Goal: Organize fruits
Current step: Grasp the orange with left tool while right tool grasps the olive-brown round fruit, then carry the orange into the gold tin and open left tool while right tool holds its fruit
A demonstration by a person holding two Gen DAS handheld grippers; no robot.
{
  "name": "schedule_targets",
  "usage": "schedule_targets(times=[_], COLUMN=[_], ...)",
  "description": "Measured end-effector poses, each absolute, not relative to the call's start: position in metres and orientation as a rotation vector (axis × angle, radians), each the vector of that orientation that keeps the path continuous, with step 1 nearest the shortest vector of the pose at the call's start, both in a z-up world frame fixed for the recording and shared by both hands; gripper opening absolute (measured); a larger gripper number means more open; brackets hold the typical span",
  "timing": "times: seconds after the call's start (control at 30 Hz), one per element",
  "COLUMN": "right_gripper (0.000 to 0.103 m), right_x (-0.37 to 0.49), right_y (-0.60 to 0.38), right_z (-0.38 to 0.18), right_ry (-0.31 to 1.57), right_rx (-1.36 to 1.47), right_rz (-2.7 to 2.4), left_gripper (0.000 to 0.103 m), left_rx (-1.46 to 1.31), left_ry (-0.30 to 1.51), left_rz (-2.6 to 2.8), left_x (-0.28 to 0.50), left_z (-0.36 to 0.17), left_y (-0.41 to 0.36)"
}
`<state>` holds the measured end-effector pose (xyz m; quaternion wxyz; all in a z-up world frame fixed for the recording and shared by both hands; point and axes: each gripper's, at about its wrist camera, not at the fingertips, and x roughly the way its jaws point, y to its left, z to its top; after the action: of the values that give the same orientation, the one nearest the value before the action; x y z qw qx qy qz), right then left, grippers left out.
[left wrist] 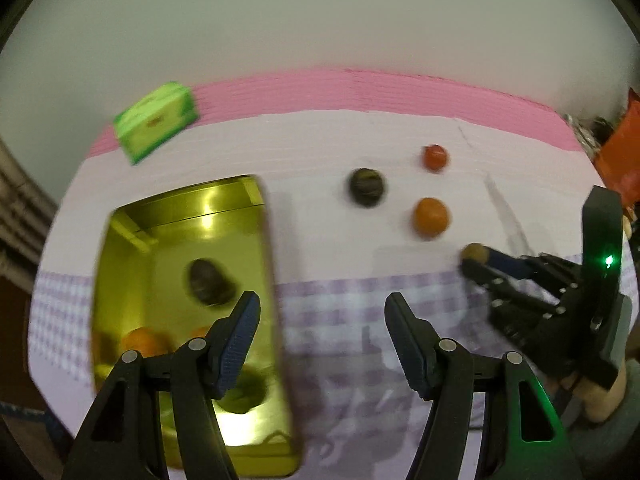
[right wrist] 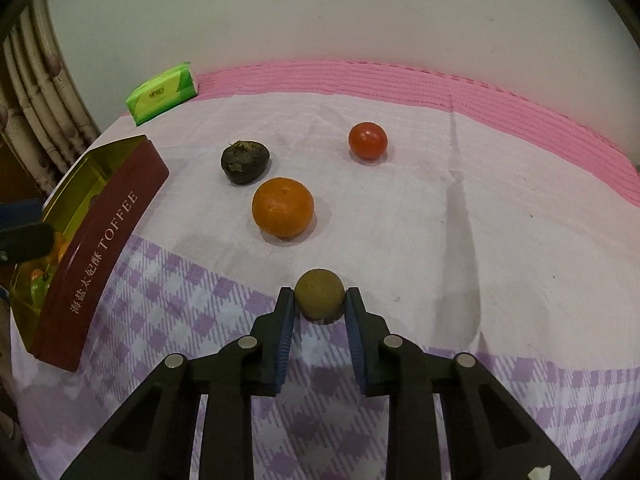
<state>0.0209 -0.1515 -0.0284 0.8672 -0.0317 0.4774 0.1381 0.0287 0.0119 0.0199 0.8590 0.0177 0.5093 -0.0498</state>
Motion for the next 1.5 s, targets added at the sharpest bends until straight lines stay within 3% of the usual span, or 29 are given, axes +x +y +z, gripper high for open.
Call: schedule_targets(times=[0.7, 0.8, 0.87, 0.9, 1.5], right_gripper=[0.023, 0.023, 0.023, 0.023, 0.023], right_x=[0.002, 0.002, 0.001, 0.002, -0.012], right_y=[-0.238, -0.237, -0.238, -0.238, -0.227], right_z=[-0.02, -0.02, -0.02, -0.02, -0.016], right_ry=[1.005, 1.001, 0.999, 0.998, 0.976], right_rx=[0.041, 0.037, 0.038, 0.036, -0.017], right_rz=[0.188, 0.187, 0.186, 0.185, 0.152], left_gripper=[0.065, 0.06, 0.041, 0.037, 0.036], left_rx=[0.037, 0.032, 0.035, 0.032, -0.028], left_ry=[1.152, 1.158, 1.162, 1.165, 1.103], left_rz=[-0.228, -0.226, -0.224, -0.227, -0.133], left_x=[0.112, 0.118, 0.119, 0.118, 0.021], left_z=[-0.034, -0.039, -0.041, -0.042, 0.016], left_y=[-0.089, -0.091, -0.092, -0.091, 0.002])
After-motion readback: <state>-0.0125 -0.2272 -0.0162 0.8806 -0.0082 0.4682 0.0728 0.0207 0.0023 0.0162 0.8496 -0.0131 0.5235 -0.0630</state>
